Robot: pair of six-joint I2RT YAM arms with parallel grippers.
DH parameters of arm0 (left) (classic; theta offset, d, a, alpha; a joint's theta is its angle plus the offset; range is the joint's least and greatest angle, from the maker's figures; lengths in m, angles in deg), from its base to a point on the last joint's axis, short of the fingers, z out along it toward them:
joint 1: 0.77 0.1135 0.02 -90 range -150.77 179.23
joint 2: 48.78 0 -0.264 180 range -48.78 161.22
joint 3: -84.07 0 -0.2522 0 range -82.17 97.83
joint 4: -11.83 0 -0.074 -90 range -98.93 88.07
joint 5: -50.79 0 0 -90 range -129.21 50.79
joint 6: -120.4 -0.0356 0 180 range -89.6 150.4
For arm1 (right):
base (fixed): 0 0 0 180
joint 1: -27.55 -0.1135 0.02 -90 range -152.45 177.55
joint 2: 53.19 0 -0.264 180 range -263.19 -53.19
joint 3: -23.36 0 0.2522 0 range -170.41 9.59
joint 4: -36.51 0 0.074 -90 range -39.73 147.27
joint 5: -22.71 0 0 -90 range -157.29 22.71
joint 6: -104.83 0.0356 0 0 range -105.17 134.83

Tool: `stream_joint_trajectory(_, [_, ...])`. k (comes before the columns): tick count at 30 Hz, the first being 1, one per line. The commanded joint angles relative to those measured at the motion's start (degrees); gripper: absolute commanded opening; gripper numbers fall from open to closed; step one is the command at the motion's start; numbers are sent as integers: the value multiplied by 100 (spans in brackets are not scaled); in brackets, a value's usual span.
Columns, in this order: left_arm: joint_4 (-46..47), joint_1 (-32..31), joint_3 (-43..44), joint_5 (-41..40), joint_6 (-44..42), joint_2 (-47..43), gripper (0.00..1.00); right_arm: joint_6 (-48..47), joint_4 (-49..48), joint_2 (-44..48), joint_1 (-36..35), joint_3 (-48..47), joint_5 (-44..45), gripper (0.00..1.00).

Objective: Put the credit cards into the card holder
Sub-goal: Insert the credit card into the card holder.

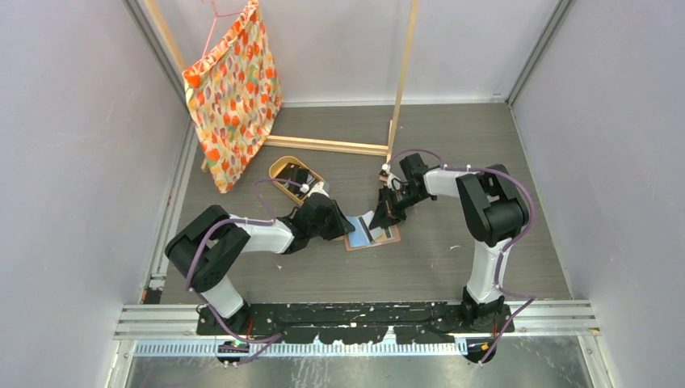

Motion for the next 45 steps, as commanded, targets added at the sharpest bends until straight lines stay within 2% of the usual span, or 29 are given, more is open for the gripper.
stream_joint_trajectory(1, [404,-26,-204,42,35,-262,17,11,-181,-10,-205,16,265,13])
stream_joint_trajectory(9, [463,-24,-336,229,-152,-776,21,-117,-26,82,-218,-66,328,22])
stream_joint_trajectory(15, [-103,-24,-378,96,-455,-1478,25,-220,84,137,-219,-118,354,31])
stream_joint_trajectory(21, [-458,-24,-359,191,-756,-1904,26,-384,280,256,-243,-207,439,34])
stream_joint_trajectory(25, [-67,-24,-436,503,-799,-1878,26,-529,424,361,-322,-292,574,37])
stream_joint_trajectory(28, [569,-52,-575,785,-769,-1799,26,-615,543,377,-369,-359,674,38])
stream_joint_trajectory(31, [1039,-272,-573,914,-771,-1714,26,-597,556,345,-383,-368,709,39])
stream_joint_trajectory(34, [973,-742,-386,454,-696,-1610,27,-544,552,306,-398,-378,664,40])
stream_joint_trajectory(39, [757,-1422,0,-752,-432,-1340,28,-479,522,299,-408,-370,672,40])
stream_joint_trajectory(45, [804,-1693,490,-1410,-447,-614,28,-431,512,235,-408,-378,644,40])
